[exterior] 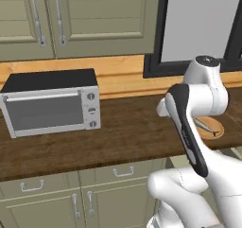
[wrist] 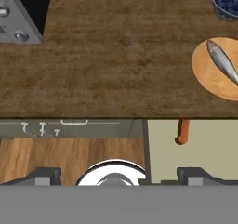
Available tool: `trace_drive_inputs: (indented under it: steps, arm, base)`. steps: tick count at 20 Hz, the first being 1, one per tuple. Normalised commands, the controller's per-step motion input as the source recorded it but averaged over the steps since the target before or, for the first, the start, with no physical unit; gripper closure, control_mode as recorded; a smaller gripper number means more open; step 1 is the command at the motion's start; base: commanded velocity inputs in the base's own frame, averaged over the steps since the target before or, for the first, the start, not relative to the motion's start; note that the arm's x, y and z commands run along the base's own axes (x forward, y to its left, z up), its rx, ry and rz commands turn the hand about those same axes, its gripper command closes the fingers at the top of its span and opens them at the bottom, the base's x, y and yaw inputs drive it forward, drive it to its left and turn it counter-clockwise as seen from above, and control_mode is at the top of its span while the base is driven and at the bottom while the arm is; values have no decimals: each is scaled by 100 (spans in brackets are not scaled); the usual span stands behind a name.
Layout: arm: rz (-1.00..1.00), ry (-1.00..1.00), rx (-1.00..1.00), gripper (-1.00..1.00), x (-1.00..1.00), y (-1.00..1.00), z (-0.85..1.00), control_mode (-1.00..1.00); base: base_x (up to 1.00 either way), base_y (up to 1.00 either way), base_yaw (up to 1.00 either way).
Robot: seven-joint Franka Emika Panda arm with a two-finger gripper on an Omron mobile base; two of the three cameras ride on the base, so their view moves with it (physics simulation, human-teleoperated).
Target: Pick up the knife from the drawer and place it on the cutting board. Then place the meat from the plate to the cutting board.
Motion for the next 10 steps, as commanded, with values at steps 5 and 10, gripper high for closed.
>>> trace_drive_inputs:
  steps: [5, 10]
  arm:
    - [0, 0, 0, -100, -29, -1, -10, 100]
    - [0, 0, 0, -100, 0, 0, 0, 100]
  base:
    - [-22, -3, 0]
    - [-45, -22, 0]
